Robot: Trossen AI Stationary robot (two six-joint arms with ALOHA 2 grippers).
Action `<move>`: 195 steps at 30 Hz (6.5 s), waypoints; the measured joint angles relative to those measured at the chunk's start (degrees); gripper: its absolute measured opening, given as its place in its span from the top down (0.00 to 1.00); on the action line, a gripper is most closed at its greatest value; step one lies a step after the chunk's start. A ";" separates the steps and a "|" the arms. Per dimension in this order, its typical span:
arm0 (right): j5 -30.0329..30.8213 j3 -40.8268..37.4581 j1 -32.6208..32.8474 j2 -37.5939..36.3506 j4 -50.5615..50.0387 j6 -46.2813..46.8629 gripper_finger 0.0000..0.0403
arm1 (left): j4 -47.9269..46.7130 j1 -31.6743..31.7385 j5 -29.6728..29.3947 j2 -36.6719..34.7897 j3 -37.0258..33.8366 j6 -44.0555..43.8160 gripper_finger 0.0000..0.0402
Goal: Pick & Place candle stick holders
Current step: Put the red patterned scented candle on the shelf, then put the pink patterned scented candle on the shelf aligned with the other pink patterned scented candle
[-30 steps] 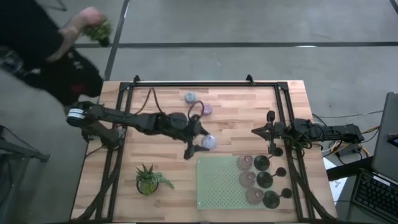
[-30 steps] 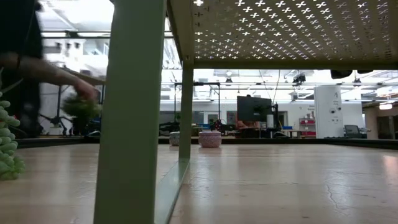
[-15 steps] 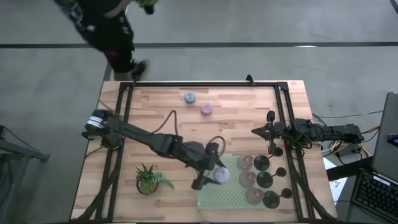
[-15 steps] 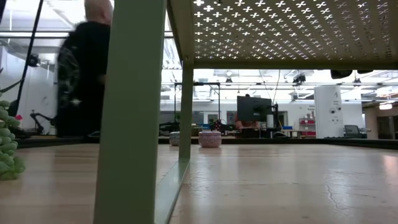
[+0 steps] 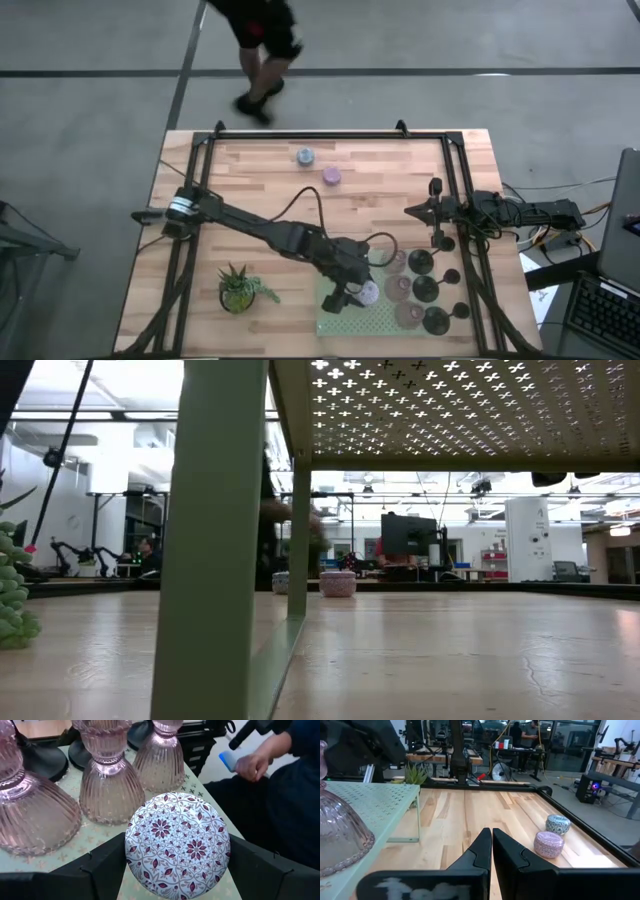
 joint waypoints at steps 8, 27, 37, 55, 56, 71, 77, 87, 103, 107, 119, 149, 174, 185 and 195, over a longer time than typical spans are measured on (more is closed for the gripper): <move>0.00 0.00 0.00 -0.05 0.06 0.06 0.98 | 1.95 -1.57 0.24 1.12 0.36 -1.30 0.25; 0.01 0.00 0.00 -0.03 0.06 0.10 0.98 | 1.97 -4.23 -3.67 1.25 0.21 -1.97 0.25; 0.01 0.00 0.00 -0.03 0.06 0.00 0.98 | 0.34 -4.32 1.04 1.28 -1.01 1.39 0.25; 0.02 0.00 0.00 -0.03 0.06 0.10 0.98 | 4.87 -4.13 0.24 1.34 -2.04 3.21 0.16; 0.02 0.00 0.00 -0.03 0.06 0.02 0.98 | 5.17 -4.13 0.17 1.34 -2.04 3.43 0.16; 0.01 0.00 -0.04 -0.05 0.17 0.00 0.98 | -0.52 -4.15 -0.23 -2.61 -2.06 6.19 0.16; 0.00 0.00 0.00 0.00 0.17 0.11 0.98 | -6.74 -4.24 -4.23 -3.36 -2.30 4.57 0.16; 0.01 0.00 0.00 -0.01 0.17 0.11 0.98 | -4.53 -4.20 -8.54 -3.36 -5.98 1.82 0.27; 0.01 0.00 0.00 -0.05 0.13 0.00 0.98 | -2.23 -2.99 -10.98 -3.34 -6.35 3.65 0.28; 0.00 0.00 0.00 -0.05 0.13 0.00 0.98 | -5.23 -2.24 -10.98 -4.41 -6.39 4.49 0.28; 0.00 0.00 0.00 0.02 0.10 0.08 0.98 | -13.53 1.07 -16.58 -11.27 -6.39 8.88 0.27; 0.02 0.00 0.00 -0.03 0.10 0.00 0.98 | -9.25 32.45 -34.35 -13.16 -24.40 12.40 0.28; 0.02 -0.02 0.00 -0.03 0.11 0.05 0.98 | -0.61 30.75 -30.25 -12.71 -25.16 5.74 0.23; 0.02 0.00 -0.02 -0.03 0.11 0.09 0.98 | -1.14 30.76 -21.11 -12.41 -26.76 3.89 0.08; 0.02 0.00 0.00 -0.03 0.11 0.00 0.98 | 4.61 31.98 -16.02 -12.47 -32.97 7.12 0.09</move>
